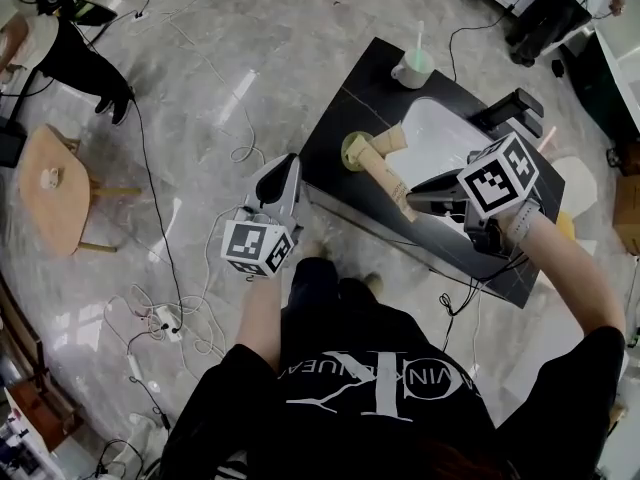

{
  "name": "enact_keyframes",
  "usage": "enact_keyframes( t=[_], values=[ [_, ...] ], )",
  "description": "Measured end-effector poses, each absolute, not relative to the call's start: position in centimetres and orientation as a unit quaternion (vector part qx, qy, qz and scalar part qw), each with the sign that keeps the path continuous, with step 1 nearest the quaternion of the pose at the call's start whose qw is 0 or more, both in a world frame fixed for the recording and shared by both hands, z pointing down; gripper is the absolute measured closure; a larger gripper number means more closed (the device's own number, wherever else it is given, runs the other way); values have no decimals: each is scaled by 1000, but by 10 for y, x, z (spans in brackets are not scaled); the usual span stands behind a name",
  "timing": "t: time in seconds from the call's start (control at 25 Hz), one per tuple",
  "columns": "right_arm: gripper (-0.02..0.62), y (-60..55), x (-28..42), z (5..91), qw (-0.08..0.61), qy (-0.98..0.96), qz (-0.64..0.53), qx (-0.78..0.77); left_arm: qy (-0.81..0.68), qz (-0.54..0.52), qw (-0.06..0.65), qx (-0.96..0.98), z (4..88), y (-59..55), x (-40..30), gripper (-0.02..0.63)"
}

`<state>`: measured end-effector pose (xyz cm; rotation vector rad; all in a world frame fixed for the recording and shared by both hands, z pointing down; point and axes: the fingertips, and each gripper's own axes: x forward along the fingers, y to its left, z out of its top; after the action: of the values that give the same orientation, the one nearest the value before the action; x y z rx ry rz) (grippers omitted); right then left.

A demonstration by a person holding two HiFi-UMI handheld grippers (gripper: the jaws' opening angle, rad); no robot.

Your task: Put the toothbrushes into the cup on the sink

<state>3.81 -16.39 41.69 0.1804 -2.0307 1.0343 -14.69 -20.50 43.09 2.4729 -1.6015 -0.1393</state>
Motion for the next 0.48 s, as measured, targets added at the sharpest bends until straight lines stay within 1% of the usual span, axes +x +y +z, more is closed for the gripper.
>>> enact_keyframes(
  t=[0.2, 0.48],
  values=[
    [551, -185, 21, 411, 375, -777, 499, 79, -536, -48, 105, 836, 435, -223, -160, 594],
    [550, -189, 20, 408, 347, -750, 555, 93, -535, -51, 108, 836, 439, -229, -165, 594]
  ],
)
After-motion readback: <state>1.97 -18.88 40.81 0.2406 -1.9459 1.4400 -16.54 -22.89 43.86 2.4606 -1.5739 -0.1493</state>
